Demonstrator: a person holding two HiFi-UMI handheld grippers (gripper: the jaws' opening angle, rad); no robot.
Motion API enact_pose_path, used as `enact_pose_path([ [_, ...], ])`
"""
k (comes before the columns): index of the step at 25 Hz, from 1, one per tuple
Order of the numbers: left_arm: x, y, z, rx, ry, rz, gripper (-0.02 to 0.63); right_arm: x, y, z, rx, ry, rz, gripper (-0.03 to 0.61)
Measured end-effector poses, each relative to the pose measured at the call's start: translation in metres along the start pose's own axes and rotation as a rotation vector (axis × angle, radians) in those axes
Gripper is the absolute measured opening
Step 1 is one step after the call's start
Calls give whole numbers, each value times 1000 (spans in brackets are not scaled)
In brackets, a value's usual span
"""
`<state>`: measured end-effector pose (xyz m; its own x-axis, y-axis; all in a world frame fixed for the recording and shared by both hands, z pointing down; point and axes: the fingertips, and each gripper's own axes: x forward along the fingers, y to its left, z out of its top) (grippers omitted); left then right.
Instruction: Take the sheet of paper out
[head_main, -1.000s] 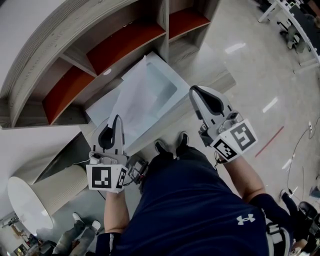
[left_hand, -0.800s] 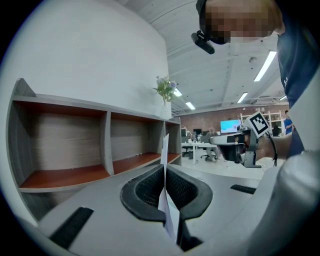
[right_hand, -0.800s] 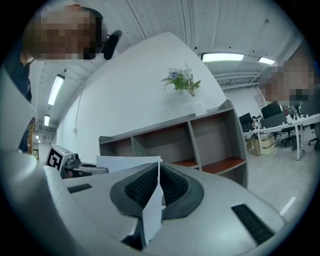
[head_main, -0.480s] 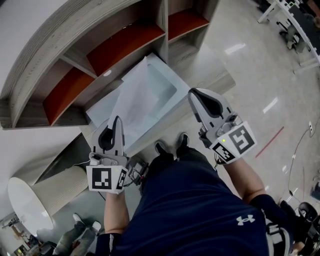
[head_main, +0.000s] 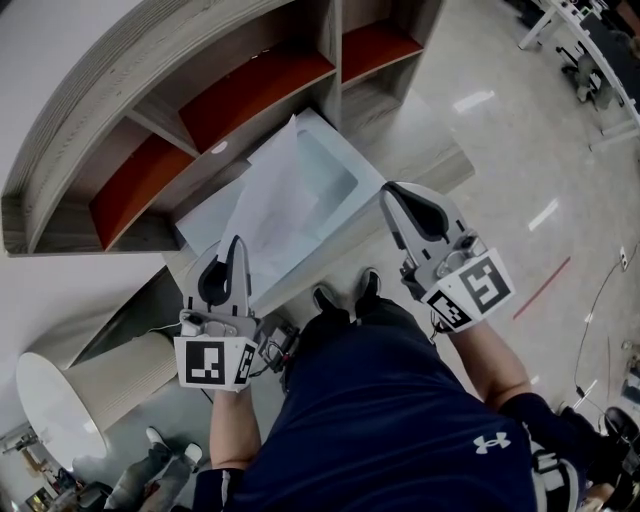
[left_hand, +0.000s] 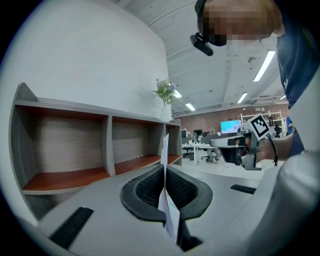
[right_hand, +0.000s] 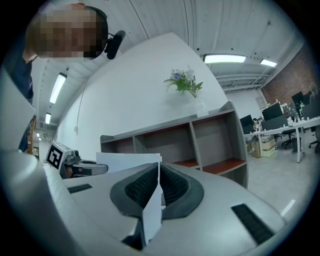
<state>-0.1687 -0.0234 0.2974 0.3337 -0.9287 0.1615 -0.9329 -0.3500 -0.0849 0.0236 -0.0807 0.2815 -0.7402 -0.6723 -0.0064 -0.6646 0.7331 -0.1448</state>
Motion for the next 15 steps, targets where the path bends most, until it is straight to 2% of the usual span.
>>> enact_pose_path([
  [15,-9,-2,6,13,-19,-8,14,0,4,-3,12,3,-10,14],
])
